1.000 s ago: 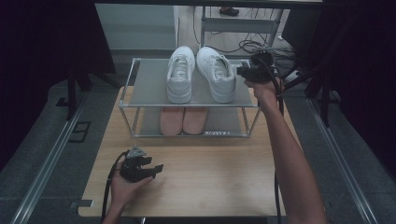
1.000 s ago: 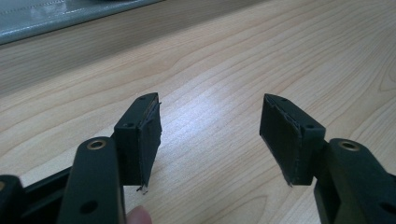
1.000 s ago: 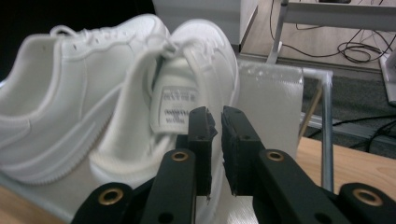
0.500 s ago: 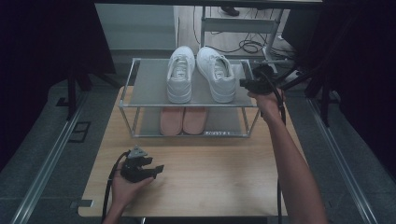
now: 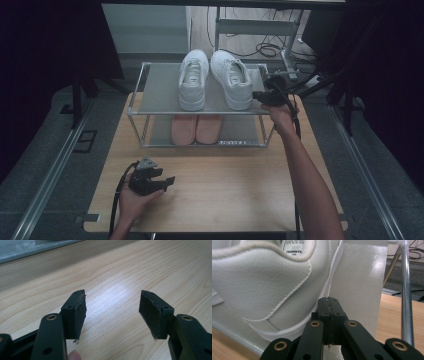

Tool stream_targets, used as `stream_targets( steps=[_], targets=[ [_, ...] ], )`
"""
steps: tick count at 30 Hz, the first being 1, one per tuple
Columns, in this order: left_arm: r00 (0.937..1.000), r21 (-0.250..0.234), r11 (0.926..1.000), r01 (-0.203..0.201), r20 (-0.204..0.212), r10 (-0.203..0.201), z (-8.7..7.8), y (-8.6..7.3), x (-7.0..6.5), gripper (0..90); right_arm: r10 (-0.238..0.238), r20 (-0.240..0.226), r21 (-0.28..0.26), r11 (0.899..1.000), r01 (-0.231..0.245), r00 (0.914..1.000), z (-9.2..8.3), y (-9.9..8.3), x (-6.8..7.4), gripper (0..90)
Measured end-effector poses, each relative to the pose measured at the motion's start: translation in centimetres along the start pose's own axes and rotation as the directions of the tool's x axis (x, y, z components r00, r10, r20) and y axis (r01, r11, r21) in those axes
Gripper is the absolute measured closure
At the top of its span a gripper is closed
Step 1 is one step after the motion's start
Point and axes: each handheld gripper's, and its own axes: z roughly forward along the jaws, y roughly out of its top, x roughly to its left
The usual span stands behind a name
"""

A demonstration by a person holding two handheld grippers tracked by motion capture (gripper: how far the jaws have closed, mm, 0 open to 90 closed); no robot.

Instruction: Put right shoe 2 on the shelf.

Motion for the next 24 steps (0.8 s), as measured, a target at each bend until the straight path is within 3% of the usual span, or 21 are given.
stream_targets(
  steps=[15, 24],
  targets=[
    [1.0, 0.0, 1.0, 0.001, -0.002, -0.001, 0.0, 0.0, -0.1, 39.1, 0.016, 0.004, -0.023, 1.0, -0.016, 0.9999, 0.1, -0.1, 0.4, 89.4],
    [1.0, 0.0, 1.0, -0.002, -0.001, 0.002, 0.0, 0.0, -0.1, 39.1, 0.014, -0.035, -0.047, 0.999, -0.016, 0.9993, 0.3, -0.1, 1.6, 89.4]
  ],
)
